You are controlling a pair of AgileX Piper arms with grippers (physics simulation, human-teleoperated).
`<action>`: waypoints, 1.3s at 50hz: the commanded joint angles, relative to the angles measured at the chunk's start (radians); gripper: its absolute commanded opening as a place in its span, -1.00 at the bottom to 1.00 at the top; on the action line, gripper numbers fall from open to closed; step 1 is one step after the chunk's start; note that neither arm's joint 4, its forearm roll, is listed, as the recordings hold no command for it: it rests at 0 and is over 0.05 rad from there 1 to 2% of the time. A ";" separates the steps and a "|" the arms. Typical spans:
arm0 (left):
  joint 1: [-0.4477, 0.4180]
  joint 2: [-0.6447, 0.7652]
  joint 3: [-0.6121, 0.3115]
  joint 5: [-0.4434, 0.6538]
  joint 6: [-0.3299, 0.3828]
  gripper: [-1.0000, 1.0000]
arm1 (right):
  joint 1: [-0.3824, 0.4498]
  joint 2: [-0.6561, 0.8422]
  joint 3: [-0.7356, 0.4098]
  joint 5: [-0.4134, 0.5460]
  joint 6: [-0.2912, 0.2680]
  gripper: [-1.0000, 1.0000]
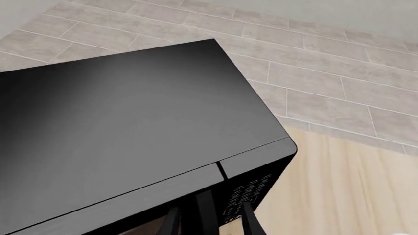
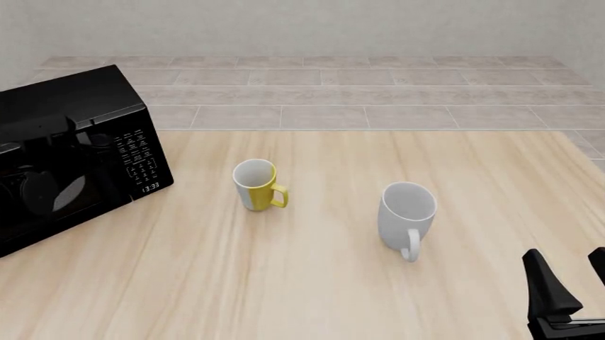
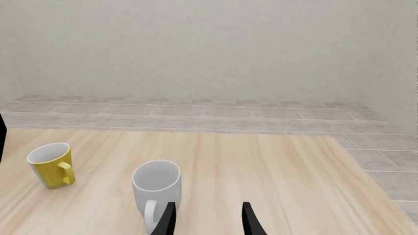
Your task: Close the microwave.
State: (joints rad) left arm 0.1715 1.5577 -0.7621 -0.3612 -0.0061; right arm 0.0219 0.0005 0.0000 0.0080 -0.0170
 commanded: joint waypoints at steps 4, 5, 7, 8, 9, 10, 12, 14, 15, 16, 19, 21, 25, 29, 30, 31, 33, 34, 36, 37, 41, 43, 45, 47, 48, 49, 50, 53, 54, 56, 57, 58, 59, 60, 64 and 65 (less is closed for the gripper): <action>-0.015 0.172 -0.195 0.020 0.012 1.00 | 0.002 0.000 0.000 0.002 0.003 1.00; -0.033 0.191 -0.209 0.037 -0.007 1.00 | 0.003 0.000 0.000 0.003 0.003 1.00; -0.030 0.189 -0.205 0.034 0.002 1.00 | 0.003 0.000 0.000 0.003 0.003 1.00; -0.027 0.185 -0.200 0.026 0.004 1.00 | 0.003 0.000 0.000 0.004 0.003 1.00; -0.027 0.179 -0.195 0.024 0.002 1.00 | 0.003 0.000 0.000 0.004 0.002 1.00; -0.028 0.169 -0.189 0.021 0.010 1.00 | 0.002 0.000 0.000 0.005 0.003 1.00; -0.043 0.133 -0.157 0.006 0.010 1.00 | 0.003 0.000 0.000 0.005 0.004 1.00; -0.054 0.041 -0.053 -0.079 0.058 1.00 | 0.003 0.000 0.000 0.007 0.003 1.00; -0.060 0.013 -0.034 -0.079 0.056 1.00 | 0.002 0.000 0.000 0.007 0.004 1.00; -0.077 -0.026 -0.002 -0.080 0.045 1.00 | 0.001 0.000 0.000 0.006 0.003 1.00; -0.101 -0.110 0.076 -0.102 0.049 1.00 | 0.000 0.000 0.000 0.007 0.004 1.00; -0.119 -0.202 0.157 -0.119 0.037 1.00 | -0.002 0.000 0.000 0.007 0.003 1.00; -0.153 -0.418 0.292 -0.090 0.026 1.00 | 0.003 0.000 0.000 0.006 0.003 1.00; -0.170 -0.638 0.385 -0.004 0.019 1.00 | 0.004 0.000 0.000 0.005 0.003 1.00; -0.167 -0.677 0.394 0.018 0.023 1.00 | 0.004 0.000 0.000 0.005 0.003 1.00; -0.169 -0.737 0.416 0.049 0.027 1.00 | 0.005 0.000 0.000 0.004 0.002 1.00; -0.172 -0.764 0.426 0.066 0.025 1.00 | 0.006 0.000 0.000 0.003 0.003 1.00; -0.170 -0.832 0.448 0.098 0.027 1.00 | 0.007 0.000 0.000 0.001 0.003 1.00; -0.176 -0.928 0.466 0.159 0.047 1.00 | 0.010 0.000 0.000 -0.001 0.003 1.00; -0.183 -0.974 0.471 0.204 0.036 1.00 | 0.010 0.000 0.000 0.000 0.002 1.00; -0.179 -1.128 0.490 0.313 0.047 1.00 | 0.010 0.000 0.000 -0.001 0.002 1.00; -0.185 -1.199 0.488 0.377 0.040 1.00 | 0.013 0.000 0.000 -0.002 0.000 1.00; -0.189 -1.270 0.488 0.435 0.044 1.00 | 0.013 0.000 0.000 -0.003 -0.001 1.00; -0.194 -1.308 0.485 0.467 0.042 1.00 | 0.014 0.000 0.000 -0.004 -0.003 1.00; -0.204 -1.329 0.477 0.500 0.019 1.00 | 0.014 0.001 0.000 -0.005 -0.004 1.00; -0.201 -1.368 0.471 0.535 0.026 1.00 | 0.014 0.001 0.000 -0.006 -0.004 1.00; -0.197 -1.408 0.467 0.566 0.038 1.00 | 0.014 0.001 0.000 -0.009 -0.005 1.00; -0.204 -1.486 0.460 0.644 0.036 1.00 | 0.015 0.001 0.000 -0.012 -0.010 1.00; -0.204 -1.487 0.460 0.646 0.036 1.00 | 0.015 0.001 0.000 -0.012 -0.010 1.00; -0.205 -1.537 0.449 0.698 0.036 1.00 | 0.012 0.001 0.000 -0.011 -0.011 1.00; -0.207 -1.550 0.449 0.709 0.037 1.00 | 0.011 0.001 0.000 -0.011 -0.012 1.00; -0.201 -1.556 0.438 0.710 0.041 1.00 | 0.011 0.001 0.000 -0.012 -0.012 1.00; -0.201 -1.557 0.433 0.710 0.042 1.00 | 0.011 0.001 0.000 -0.013 -0.013 1.00; -0.201 -1.557 0.428 0.710 0.043 1.00 | 0.010 0.001 0.000 -0.013 -0.017 1.00; -0.198 -1.558 0.418 0.702 0.052 1.00 | 0.012 0.002 0.000 -0.012 -0.016 1.00; -0.191 -1.558 0.421 0.692 0.064 1.00 | 0.011 0.002 0.000 -0.012 -0.015 1.00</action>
State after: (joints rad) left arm -0.0237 0.1179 -0.3289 0.2495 0.0374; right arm 0.0336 0.0015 -0.0001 -0.0019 -0.0277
